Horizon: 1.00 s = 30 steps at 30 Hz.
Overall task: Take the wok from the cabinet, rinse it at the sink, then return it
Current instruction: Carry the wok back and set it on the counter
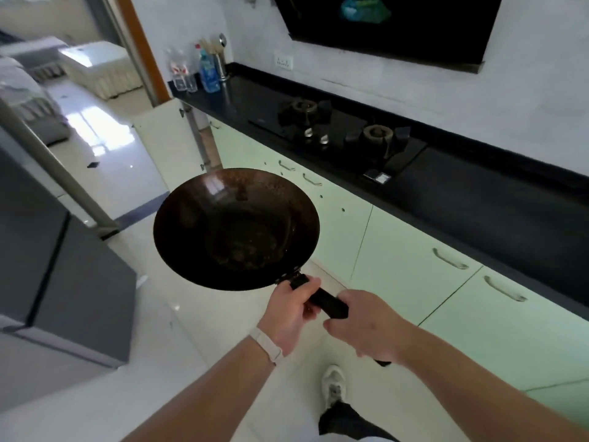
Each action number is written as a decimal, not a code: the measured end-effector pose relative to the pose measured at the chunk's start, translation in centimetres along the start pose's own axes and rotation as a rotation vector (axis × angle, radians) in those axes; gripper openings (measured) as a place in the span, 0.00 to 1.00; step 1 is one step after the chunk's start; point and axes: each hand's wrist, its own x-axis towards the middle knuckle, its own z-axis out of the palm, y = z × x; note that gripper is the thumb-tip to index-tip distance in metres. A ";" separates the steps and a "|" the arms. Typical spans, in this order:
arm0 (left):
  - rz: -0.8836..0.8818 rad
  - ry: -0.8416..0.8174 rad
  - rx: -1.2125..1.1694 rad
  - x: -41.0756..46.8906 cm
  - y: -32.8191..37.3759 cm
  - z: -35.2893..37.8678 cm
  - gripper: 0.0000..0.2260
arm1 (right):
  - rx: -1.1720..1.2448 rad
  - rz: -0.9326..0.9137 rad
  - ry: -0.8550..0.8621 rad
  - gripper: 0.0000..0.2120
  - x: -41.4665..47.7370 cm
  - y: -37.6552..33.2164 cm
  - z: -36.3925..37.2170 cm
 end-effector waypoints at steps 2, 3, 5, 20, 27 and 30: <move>0.014 0.034 -0.011 2.0 1.0 -0.5 0.07 | -0.002 -0.022 -0.022 0.08 2.6 -0.6 -0.8; 0.024 0.048 -0.017 3.1 1.6 -0.6 0.07 | 0.012 -0.032 -0.033 0.08 4.0 -0.8 -1.3; 0.035 0.082 -0.028 5.6 3.0 -0.6 0.05 | 0.049 -0.056 -0.058 0.07 7.1 -1.3 -2.6; 0.115 0.291 -0.038 20.2 14.8 1.2 0.03 | 0.020 -0.275 -0.111 0.07 25.6 -6.0 -12.4; 0.136 0.317 -0.091 24.7 18.3 -1.5 0.03 | -0.105 -0.354 -0.095 0.06 31.6 -9.1 -12.8; 0.139 0.338 -0.110 27.0 19.8 -3.5 0.03 | -0.097 -0.355 -0.108 0.06 34.4 -11.2 -12.6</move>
